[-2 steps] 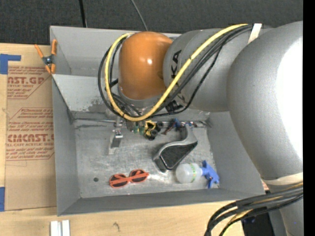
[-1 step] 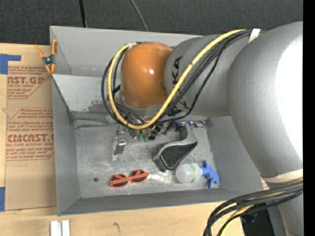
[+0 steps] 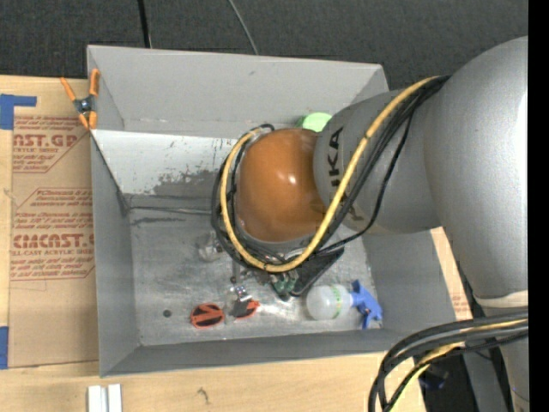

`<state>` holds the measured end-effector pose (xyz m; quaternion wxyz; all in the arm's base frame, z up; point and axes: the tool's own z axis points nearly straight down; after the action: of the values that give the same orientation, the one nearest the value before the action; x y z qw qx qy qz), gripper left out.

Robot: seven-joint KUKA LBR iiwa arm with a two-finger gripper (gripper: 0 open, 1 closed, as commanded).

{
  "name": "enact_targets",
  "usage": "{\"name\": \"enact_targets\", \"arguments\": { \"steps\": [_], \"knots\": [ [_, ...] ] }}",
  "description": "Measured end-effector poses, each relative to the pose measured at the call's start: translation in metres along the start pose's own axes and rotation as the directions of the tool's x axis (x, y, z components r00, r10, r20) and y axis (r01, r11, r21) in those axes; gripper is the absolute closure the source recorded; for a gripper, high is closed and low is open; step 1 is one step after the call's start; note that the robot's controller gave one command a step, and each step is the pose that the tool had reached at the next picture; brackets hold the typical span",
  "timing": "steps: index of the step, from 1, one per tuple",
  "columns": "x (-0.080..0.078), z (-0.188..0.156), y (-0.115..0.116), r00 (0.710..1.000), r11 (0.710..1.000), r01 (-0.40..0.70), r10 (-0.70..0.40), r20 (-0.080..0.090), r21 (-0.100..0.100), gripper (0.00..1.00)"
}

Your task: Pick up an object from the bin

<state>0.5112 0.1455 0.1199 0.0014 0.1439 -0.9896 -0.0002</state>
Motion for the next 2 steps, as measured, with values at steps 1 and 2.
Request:
{"name": "enact_targets", "arguments": {
  "steps": [1,2],
  "knots": [
    [0.01,-0.009,-0.008,1.0,1.0,0.021,-0.021,0.003,0.001,0.0],
    [0.02,0.027,-0.024,0.999,0.999,-0.049,0.049,0.006,-0.001,0.0]
  ]
}}
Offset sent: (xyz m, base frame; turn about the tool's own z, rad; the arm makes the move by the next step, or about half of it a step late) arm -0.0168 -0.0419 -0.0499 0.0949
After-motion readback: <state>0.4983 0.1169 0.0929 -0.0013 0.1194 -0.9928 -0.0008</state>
